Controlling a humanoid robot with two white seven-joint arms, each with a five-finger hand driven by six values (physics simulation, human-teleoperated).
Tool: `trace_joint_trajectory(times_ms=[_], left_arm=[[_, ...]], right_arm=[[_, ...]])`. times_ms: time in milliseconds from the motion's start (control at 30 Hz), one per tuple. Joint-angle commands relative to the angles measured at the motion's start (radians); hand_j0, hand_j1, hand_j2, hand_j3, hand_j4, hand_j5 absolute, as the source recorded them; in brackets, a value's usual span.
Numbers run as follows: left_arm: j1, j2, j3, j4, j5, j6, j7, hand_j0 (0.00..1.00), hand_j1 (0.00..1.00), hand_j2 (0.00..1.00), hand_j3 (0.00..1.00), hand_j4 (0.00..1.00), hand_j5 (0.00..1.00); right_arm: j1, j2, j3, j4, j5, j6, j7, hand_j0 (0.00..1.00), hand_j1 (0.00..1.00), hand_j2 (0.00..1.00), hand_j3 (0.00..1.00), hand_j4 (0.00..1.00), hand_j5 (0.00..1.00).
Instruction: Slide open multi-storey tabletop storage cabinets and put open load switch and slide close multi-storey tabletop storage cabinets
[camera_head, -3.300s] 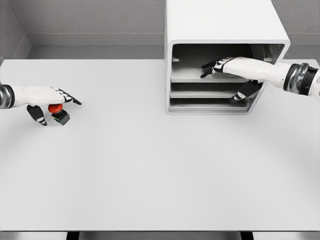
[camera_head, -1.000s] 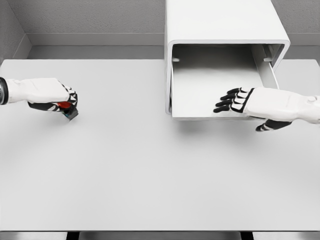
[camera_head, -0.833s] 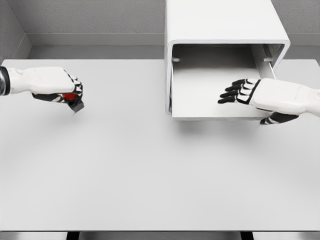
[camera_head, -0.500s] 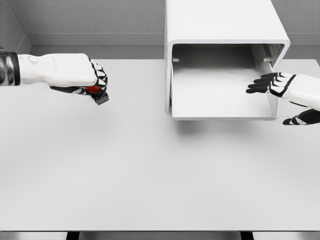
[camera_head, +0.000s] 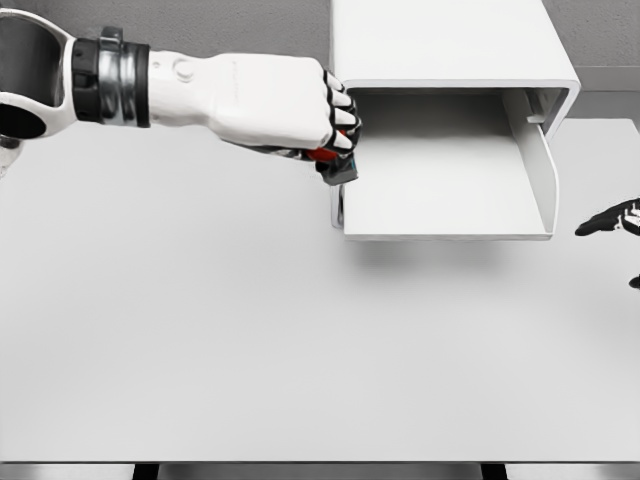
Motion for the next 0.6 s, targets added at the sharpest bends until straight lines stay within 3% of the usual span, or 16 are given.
trace_joint_trajectory(times_ms=[0,100,167,233,267,433,567], left_arm=[[0.0,-0.055,0.001,0.002,0.005,0.004,0.002,0.39,0.39,0.39,0.39,0.39,0.39],[-0.028,-0.136,-0.036,0.042,0.001,0.004,0.0,0.4,0.4,0.4,0.4,0.4,0.4],[-0.061,-0.222,-0.098,0.148,-0.004,0.004,-0.002,0.4,0.4,0.4,0.4,0.4,0.4],[-0.08,-0.288,-0.114,0.244,-0.007,0.004,-0.014,0.4,0.4,0.4,0.4,0.4,0.4],[-0.08,-0.325,-0.134,0.283,-0.007,0.004,-0.046,0.4,0.4,0.4,0.4,0.4,0.4],[-0.098,-0.383,-0.138,0.432,-0.007,0.004,-0.056,0.41,0.41,0.41,0.41,0.41,0.41],[-0.104,-0.396,-0.138,0.468,-0.007,0.004,-0.056,0.46,0.46,0.46,0.46,0.46,0.46]], right_arm=[[0.003,-0.005,0.001,-0.003,-0.003,0.004,-0.001,0.58,0.58,0.58,0.58,0.58,0.58],[0.017,-0.036,0.083,-0.003,0.004,0.004,-0.001,0.56,0.56,0.56,0.56,0.56,0.56],[0.0,-0.062,0.133,-0.003,0.003,0.004,-0.001,0.56,0.56,0.56,0.56,0.56,0.56],[-0.011,-0.077,0.162,-0.004,0.003,0.004,-0.001,0.56,0.56,0.56,0.56,0.56,0.56],[-0.049,-0.08,0.213,-0.004,0.003,0.004,-0.001,0.56,0.56,0.56,0.56,0.56,0.56],[-0.198,-0.082,0.4,-0.004,0.004,0.004,-0.001,0.56,0.56,0.56,0.56,0.56,0.56],[-0.207,-0.082,0.411,-0.006,0.01,0.004,-0.001,0.56,0.56,0.56,0.56,0.56,0.56]])
